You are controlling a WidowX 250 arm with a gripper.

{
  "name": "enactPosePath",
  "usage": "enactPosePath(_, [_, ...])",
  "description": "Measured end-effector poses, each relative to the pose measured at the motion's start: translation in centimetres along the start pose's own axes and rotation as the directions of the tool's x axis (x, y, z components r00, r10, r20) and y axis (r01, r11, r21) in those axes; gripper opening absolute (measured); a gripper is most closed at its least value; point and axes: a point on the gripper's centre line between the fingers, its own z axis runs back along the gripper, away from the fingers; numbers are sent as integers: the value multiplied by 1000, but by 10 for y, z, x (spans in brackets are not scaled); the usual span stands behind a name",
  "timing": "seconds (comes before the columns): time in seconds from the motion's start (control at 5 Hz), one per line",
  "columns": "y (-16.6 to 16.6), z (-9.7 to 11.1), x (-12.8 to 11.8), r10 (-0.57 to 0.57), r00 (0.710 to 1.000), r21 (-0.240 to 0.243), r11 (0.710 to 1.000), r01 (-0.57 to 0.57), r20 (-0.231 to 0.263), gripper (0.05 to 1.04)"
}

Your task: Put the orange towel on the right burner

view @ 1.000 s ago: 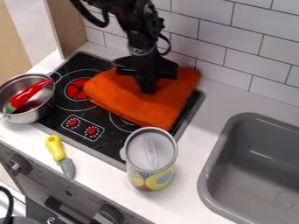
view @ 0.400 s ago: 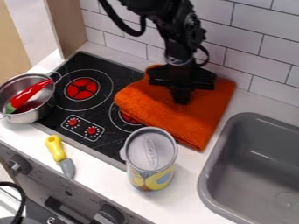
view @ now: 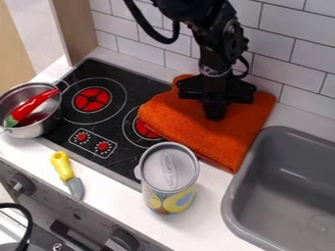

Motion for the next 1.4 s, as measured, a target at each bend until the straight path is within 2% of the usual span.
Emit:
enactPosePath(0.2, [8,0,8,33,999,8,999,-33,-25,195])
enactPosePath(0.4, [16,2,10,58,997,-6,998,-58,-43,423])
enactPosePath(0.6, [19,28,22,88,996,-57,994,-88,-10,714])
enactPosePath(0.8, [26,62,30,96,987,-183,980,-71,132,971])
enactPosePath(1.0, [34,82,25,81,974,-250,968,-25,214,999])
enactPosePath(1.2, [42,91,18,73,973,-249,968,-16,221,999])
enactPosePath(1.4, [57,92,17,73,980,-191,981,-37,184,999])
